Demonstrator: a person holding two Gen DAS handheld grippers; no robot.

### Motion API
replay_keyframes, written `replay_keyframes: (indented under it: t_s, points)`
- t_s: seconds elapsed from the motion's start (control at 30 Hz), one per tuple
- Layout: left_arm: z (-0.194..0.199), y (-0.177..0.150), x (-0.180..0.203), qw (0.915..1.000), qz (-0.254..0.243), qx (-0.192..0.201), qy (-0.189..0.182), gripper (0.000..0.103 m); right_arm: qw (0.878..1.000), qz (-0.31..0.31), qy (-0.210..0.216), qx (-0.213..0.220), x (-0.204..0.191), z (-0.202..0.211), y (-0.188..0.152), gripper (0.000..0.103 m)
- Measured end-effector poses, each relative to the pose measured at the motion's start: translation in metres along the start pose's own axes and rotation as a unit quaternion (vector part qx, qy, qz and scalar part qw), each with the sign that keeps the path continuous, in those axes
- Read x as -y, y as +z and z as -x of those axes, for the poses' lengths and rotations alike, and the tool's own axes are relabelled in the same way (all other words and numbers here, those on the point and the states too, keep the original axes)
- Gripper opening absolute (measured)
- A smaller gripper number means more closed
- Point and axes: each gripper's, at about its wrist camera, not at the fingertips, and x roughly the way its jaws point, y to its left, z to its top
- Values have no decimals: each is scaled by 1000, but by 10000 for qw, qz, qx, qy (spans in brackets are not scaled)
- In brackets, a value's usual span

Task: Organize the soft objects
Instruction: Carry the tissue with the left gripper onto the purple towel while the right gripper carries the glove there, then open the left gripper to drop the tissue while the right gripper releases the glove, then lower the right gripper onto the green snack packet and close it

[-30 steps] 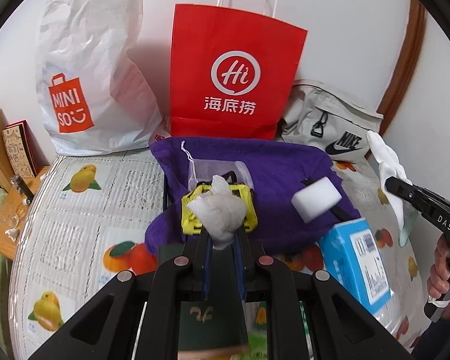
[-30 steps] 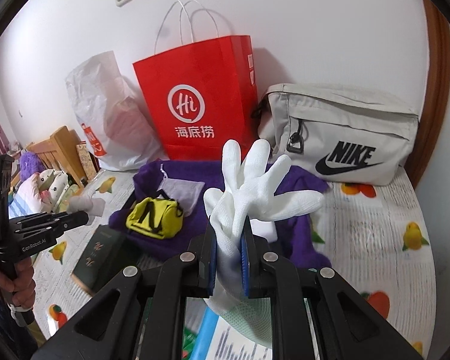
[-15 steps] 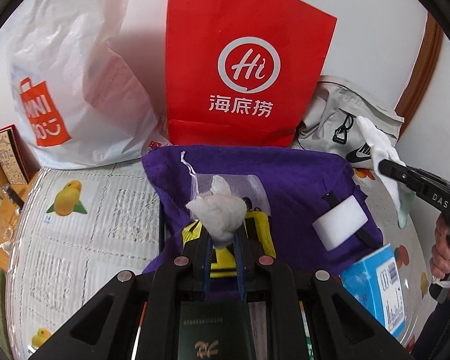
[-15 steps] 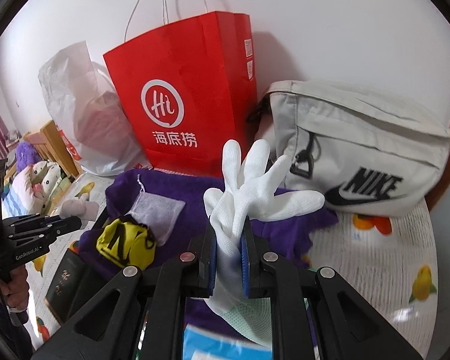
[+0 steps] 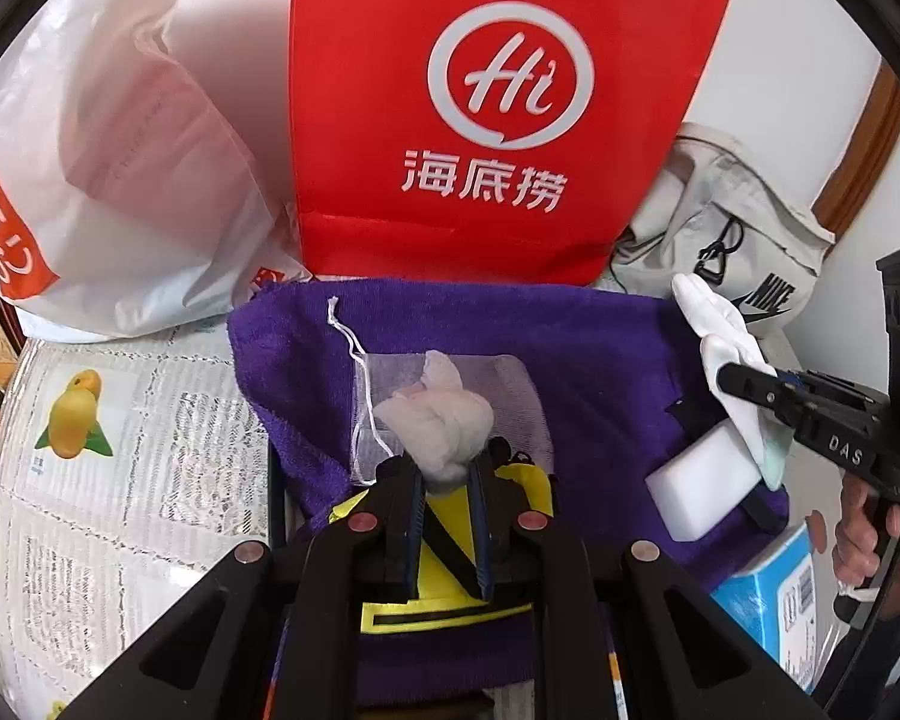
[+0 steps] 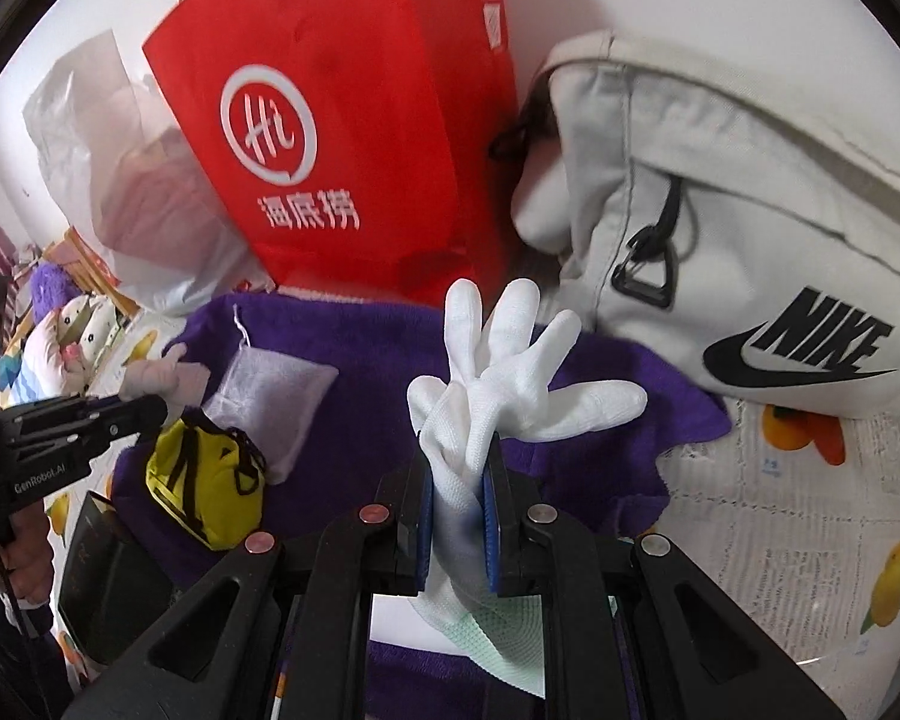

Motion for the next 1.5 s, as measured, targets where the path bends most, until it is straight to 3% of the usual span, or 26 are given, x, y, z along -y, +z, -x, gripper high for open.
replay_keyframes:
  t_s: [0.33, 0.4, 0.47, 0.53, 0.6, 0.73, 0.97, 1.03, 1.5]
  points:
    - [-14, -3, -6, 9998, 145, -109, -32, 15, 9993, -23, 208, -323, -5, -22, -4, 20]
    - [-16, -1, -6, 9998, 155, -123, -60, 17, 9987, -106, 364, -342, -5, -24, -3, 29]
    - [-16, -2, -6, 9998, 144, -132, -54, 24, 9987, -143, 420, -261, -4, -21, -2, 50]
    - [-15, -1, -5, 9999, 106, -102, 0, 24, 9992, -100, 345, -175, -6, -16, -1, 55]
    - [-13, -1, -5, 9999, 80, -96, 7, 26, 9995, -58, 287, -88, -8, -9, 0, 55]
    - [-3, -2, -6, 10000, 80, -17, 16, 51, 9998, -29, 178, 46, -9, 9, -1, 55]
    - [29, -8, -6, 9998, 40, 177, 80, 57, 9996, 57, -74, 284, -21, 48, -24, 55]
    - [38, -11, -5, 9997, 20, 225, 119, 68, 9994, 31, -89, 330, -26, 59, -33, 55]
    - [108, -69, -9, 9990, 41, 412, 154, 68, 9994, -83, 169, 276, -74, 111, -112, 55]
